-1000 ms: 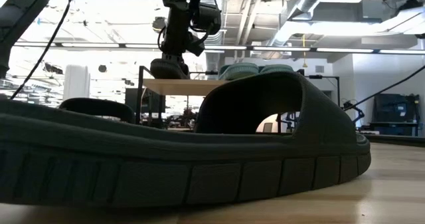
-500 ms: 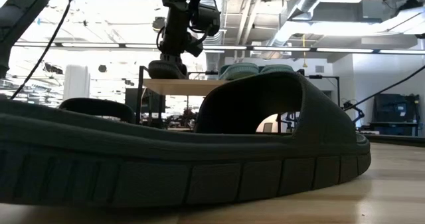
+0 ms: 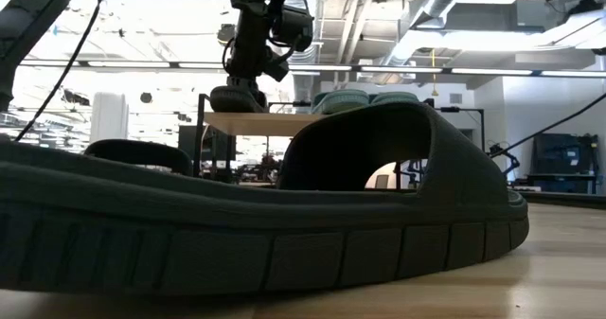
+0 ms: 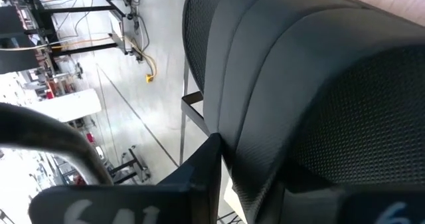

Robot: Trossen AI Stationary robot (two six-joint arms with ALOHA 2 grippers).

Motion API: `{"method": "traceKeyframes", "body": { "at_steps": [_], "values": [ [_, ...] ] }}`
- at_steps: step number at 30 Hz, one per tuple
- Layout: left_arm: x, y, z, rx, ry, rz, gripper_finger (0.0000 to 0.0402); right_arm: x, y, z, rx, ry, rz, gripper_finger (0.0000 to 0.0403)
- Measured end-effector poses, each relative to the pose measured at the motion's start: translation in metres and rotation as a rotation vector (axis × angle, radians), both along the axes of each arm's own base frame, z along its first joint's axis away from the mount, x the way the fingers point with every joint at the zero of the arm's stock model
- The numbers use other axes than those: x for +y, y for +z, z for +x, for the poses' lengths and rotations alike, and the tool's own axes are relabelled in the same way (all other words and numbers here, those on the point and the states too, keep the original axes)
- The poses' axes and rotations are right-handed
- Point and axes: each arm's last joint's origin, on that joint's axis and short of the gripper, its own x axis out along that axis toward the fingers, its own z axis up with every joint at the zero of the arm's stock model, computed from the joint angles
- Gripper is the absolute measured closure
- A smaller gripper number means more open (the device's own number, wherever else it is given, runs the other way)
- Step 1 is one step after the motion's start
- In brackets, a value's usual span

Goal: Pick and place slides into the shelf
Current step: Put the black slipper on the shelf

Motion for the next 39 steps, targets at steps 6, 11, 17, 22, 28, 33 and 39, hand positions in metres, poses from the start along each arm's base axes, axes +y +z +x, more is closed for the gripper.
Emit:
{"method": "traceKeyframes", "body": {
  "at_steps": [6,11,17,22,28,33,39],
  "values": [
    [0.000,0.000,0.000,0.013,-0.014,-0.007,0.0352,0.000,0.000,0.000,0.000,0.000,0.000,0.0242],
    [-0.001,0.000,0.000,0.008,-0.020,-0.035,0.0352,0.000,0.000,0.000,0.000,0.001,0.000,0.0242],
    [-0.001,0.000,0.000,0.009,-0.028,-0.048,0.0352,0.000,0.000,0.000,0.000,0.001,0.000,0.0242],
    [-0.002,0.007,-0.003,-0.001,-0.053,-0.065,0.0352,0.000,0.000,0.000,0.001,0.004,0.002,0.0242],
    [-0.003,0.026,-0.008,-0.025,-0.094,-0.047,0.0352,0.000,0.000,0.000,0.000,0.003,0.002,0.0242],
    [-0.002,0.031,-0.012,-0.051,-0.091,-0.053,0.0352,0.000,0.000,0.000,0.000,0.003,0.003,0.0242],
    [0.005,0.026,-0.012,-0.076,-0.062,-0.063,0.0352,0.000,0.000,0.000,-0.009,0.005,0.008,0.0242]
  ]
}}
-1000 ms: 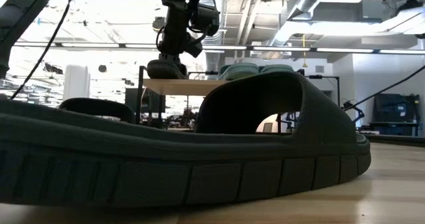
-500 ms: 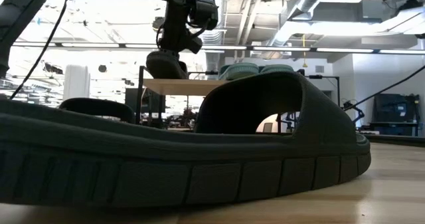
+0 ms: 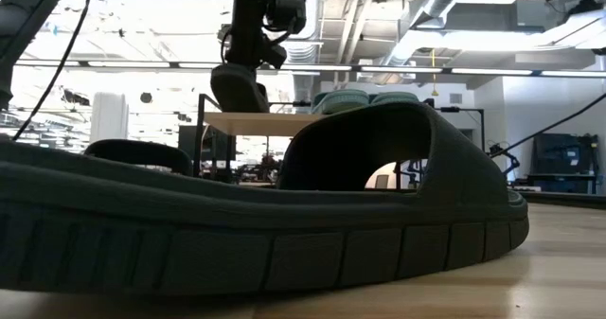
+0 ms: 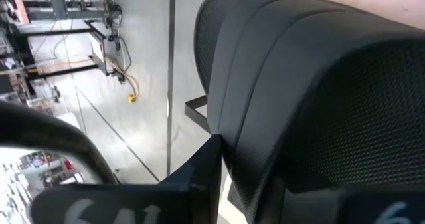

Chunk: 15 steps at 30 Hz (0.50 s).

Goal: Pick and place slides into the shelf
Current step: Put the black slipper on the shelf

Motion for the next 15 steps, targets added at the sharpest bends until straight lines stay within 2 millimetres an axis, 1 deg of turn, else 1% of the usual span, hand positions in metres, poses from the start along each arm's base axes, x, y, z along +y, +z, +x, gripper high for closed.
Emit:
{"method": "traceKeyframes", "body": {
  "at_steps": [8,15],
  "values": [
    [0.0079,0.0011,-0.0029,-0.009,0.039,0.046,0.0352,0.0001,0.0000,0.0000,-0.010,-0.008,0.019,0.0242],
    [0.0072,-0.0004,-0.0017,-0.024,0.000,-0.027,0.0352,0.0001,-0.0001,0.0000,-0.009,-0.008,0.018,0.0242]
  ]
}}
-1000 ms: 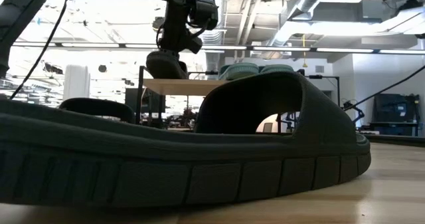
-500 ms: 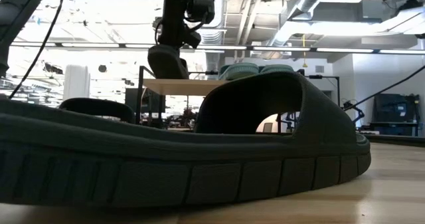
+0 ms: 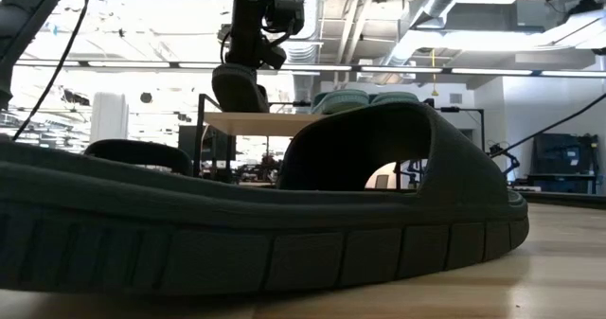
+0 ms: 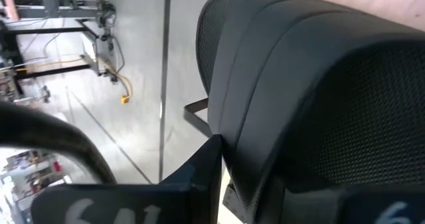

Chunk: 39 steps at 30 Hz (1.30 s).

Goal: Pick and place slides into the shelf
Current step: Put the black slipper on the shelf

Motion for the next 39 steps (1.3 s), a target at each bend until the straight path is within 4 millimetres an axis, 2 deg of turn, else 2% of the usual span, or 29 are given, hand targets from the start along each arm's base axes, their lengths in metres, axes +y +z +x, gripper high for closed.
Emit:
{"method": "traceKeyframes", "body": {
  "at_steps": [10,25,34,39],
  "values": [
    [0.0025,-0.0009,-0.0011,-0.010,-0.020,-0.047,0.0352,0.0000,0.0000,0.0001,0.000,0.000,0.001,0.0242],
    [0.0040,0.0005,-0.0008,-0.001,0.003,0.013,0.0352,0.0001,0.0000,0.0001,0.000,0.001,0.002,0.0242],
    [0.0013,0.0005,0.0011,-0.068,-0.018,-0.089,0.0352,0.0001,-0.0001,0.0001,0.000,0.001,0.002,0.0242],
    [0.0037,0.0028,-0.0004,0.002,-0.004,0.020,0.0352,0.0002,-0.0001,0.0001,0.001,0.004,0.005,0.0242]
  ]
}}
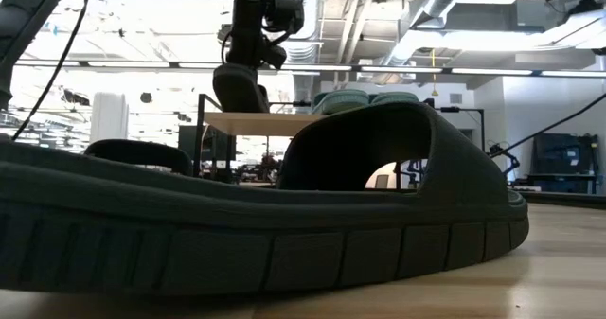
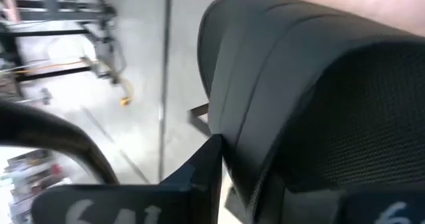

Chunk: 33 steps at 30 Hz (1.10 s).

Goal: Pick and place slides into the shelf
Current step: Put the black slipper on the shelf

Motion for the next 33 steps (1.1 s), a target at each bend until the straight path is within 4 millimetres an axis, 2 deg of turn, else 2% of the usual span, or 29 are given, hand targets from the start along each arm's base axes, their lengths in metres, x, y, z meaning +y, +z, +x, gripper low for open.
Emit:
{"method": "traceKeyframes", "body": {
  "at_steps": [23,33],
  "values": [
    [-0.0019,-0.0022,-0.0033,-0.030,-0.012,-0.124,0.0353,0.0004,-0.0001,0.0001,-0.002,0.006,0.014,0.0242],
    [-0.0035,-0.0023,-0.0025,-0.042,-0.030,-0.157,0.0383,0.0005,-0.0002,0.0002,-0.009,0.002,0.031,0.0242]
  ]
}}
